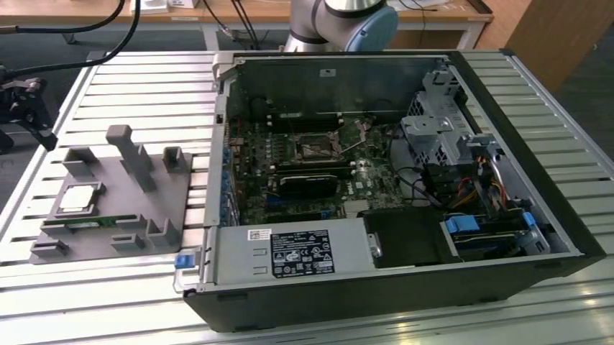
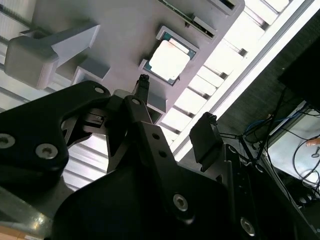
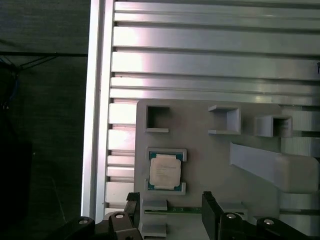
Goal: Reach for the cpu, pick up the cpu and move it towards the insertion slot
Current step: 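Pick up the cpu and move it towards the insertion slot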
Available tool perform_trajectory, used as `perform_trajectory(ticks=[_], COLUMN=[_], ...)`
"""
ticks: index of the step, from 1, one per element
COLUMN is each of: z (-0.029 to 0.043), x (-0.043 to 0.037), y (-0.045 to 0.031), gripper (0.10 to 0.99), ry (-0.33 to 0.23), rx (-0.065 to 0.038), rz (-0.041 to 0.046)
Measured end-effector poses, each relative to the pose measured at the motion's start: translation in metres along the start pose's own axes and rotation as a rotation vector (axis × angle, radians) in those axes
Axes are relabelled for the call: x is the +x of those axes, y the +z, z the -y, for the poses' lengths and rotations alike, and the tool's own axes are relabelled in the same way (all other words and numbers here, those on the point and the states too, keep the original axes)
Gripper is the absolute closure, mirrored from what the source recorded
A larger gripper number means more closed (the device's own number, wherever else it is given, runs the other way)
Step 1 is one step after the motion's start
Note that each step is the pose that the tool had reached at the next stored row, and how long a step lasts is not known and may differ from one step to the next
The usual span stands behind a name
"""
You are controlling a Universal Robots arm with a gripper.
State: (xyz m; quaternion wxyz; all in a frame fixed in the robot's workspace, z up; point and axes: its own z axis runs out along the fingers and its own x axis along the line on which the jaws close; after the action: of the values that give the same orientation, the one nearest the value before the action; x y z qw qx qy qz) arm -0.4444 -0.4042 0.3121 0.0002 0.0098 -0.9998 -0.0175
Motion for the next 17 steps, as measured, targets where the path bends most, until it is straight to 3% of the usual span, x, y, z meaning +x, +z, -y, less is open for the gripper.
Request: perform_trajectory(ticks=[17], z=[0.0005], x=[0.0], y=[0.0142], gripper=[0.482], ry=[0.0], rx=[0.0], rz=[0.0])
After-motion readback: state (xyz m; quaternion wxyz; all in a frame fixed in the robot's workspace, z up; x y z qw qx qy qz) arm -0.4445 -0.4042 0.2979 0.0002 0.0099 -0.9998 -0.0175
